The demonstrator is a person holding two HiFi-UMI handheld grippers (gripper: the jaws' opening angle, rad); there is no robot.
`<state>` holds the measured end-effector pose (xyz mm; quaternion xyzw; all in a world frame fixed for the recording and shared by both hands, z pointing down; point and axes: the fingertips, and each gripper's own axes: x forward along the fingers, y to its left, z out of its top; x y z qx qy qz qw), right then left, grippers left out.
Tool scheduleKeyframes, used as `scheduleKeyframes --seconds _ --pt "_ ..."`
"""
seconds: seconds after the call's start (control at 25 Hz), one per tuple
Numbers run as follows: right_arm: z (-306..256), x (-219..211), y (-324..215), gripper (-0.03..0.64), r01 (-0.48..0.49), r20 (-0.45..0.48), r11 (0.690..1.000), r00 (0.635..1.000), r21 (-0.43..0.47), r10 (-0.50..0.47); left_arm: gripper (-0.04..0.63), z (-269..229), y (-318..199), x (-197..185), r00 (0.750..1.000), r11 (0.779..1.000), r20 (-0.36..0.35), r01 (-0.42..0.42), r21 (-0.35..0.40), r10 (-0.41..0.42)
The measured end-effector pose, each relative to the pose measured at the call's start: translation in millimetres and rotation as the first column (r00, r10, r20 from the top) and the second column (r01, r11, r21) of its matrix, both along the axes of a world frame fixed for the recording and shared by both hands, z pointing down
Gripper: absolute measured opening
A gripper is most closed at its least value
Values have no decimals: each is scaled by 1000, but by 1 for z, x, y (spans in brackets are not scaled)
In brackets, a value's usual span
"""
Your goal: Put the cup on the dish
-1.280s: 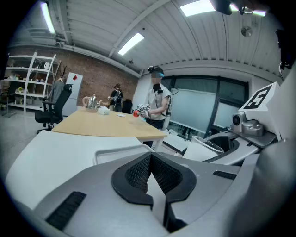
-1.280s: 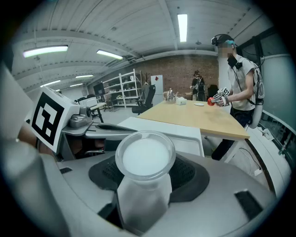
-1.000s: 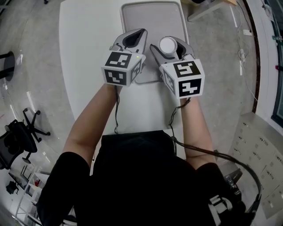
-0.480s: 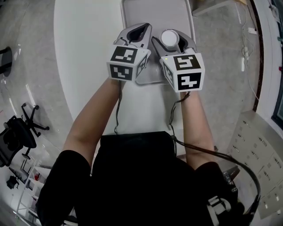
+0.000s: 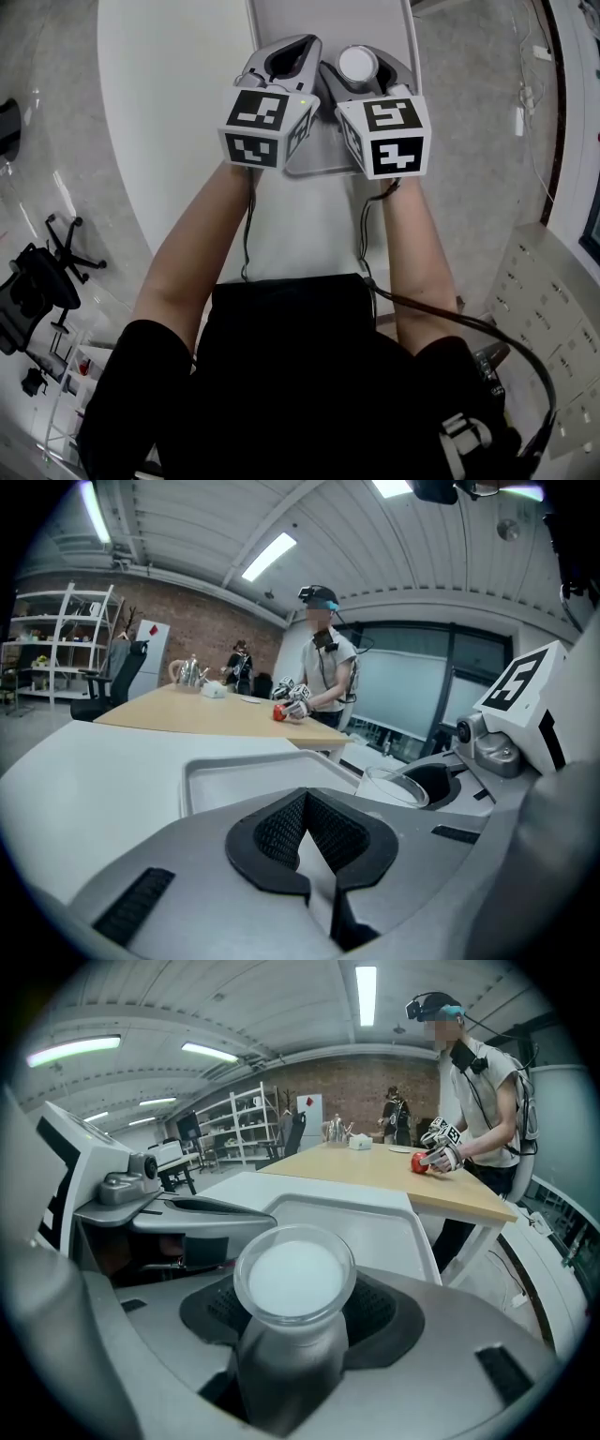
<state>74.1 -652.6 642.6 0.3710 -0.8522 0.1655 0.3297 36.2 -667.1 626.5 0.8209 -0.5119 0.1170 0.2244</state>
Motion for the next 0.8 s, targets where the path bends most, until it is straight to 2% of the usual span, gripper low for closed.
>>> scheduleKeyframes --seconds 0.8 --pt "10 -3 -4 249 -23 33 999 999 23 22 6 -11 -3 -4 1000 999 -10 16 34 -16"
